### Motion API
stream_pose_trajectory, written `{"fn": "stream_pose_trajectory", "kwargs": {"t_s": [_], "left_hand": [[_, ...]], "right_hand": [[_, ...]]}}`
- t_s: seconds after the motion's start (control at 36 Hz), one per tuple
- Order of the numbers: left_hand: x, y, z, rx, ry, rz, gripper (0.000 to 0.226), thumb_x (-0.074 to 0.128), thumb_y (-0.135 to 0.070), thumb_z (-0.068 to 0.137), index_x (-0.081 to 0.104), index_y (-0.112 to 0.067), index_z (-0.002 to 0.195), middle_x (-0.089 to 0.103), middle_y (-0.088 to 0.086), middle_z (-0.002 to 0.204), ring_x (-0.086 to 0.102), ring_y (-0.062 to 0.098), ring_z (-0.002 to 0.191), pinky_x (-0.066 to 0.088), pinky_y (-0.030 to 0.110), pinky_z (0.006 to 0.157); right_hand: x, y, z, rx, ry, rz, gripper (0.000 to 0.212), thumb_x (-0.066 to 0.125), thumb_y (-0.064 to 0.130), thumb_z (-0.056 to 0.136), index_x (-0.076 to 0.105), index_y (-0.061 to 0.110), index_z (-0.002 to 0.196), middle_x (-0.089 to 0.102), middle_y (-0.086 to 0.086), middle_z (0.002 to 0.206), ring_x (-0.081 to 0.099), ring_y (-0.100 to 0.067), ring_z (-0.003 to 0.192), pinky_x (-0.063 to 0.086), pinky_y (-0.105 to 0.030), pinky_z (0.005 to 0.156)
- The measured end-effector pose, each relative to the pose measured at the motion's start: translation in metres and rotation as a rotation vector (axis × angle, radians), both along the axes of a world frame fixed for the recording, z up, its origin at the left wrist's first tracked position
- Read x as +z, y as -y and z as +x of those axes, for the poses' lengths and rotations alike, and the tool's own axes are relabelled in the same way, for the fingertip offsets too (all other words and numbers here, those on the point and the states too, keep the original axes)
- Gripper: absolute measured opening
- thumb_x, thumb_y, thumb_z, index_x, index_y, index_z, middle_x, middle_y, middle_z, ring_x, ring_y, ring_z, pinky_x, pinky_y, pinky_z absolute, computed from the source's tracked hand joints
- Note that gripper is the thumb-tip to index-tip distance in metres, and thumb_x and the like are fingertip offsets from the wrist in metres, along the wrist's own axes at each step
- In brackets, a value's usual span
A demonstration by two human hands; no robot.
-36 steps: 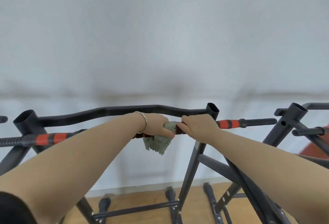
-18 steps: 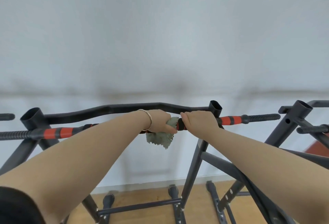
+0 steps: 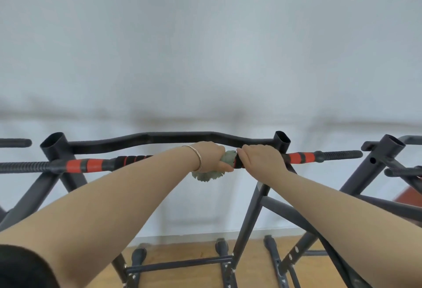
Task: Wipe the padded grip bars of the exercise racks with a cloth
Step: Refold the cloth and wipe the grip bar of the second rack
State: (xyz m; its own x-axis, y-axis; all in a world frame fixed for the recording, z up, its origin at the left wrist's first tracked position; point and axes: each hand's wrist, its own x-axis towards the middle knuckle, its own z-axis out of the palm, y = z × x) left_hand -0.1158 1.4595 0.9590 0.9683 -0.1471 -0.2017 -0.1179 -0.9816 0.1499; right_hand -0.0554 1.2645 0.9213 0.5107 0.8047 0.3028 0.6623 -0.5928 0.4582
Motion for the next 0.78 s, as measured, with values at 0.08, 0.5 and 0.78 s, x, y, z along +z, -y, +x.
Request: {"fn": "stream_pose_trajectory", "kwargs": {"t_s": [0.08,0.5,0.78], "left_hand": [[-0.001,-0.002,0.000,0.033,-0.041,-0.061,0.039,0.055,-0.062,0.088,0.053,-0.023,0.087,0.066,-0.004,0.085,0.063,0.015,0.077,0.039,0.026,0.056],[-0.011,-0.009,-0.027,-0.050,0.272,0.090,0.036,0.047,-0.056,0.094,0.045,-0.020,0.092,0.053,-0.004,0.085,0.050,0.019,0.074,0.034,0.032,0.062],[0.006,-0.037,-0.042,0.057,0.035,0.062,0.057,0.039,-0.073,0.088,0.054,-0.019,0.085,0.069,0.005,0.081,0.066,0.020,0.071,0.053,0.037,0.073]], "right_hand": [[0.007,-0.003,-0.001,-0.083,-0.015,-0.034,0.006,0.064,0.015,0.090,0.062,0.011,0.094,0.060,-0.001,0.068,0.058,-0.025,0.054,0.044,-0.029,0.045],[0.045,-0.022,0.032,-0.527,-1.357,0.154,0.050,0.044,0.054,0.082,0.066,0.009,0.077,0.070,-0.018,0.071,0.062,-0.027,0.057,0.054,-0.035,0.066],[0.020,-0.013,-0.002,0.064,-0.312,0.131,0.045,0.021,0.059,0.099,0.050,0.027,0.084,0.053,0.012,0.078,0.053,-0.014,0.074,0.047,-0.035,0.064]]}}
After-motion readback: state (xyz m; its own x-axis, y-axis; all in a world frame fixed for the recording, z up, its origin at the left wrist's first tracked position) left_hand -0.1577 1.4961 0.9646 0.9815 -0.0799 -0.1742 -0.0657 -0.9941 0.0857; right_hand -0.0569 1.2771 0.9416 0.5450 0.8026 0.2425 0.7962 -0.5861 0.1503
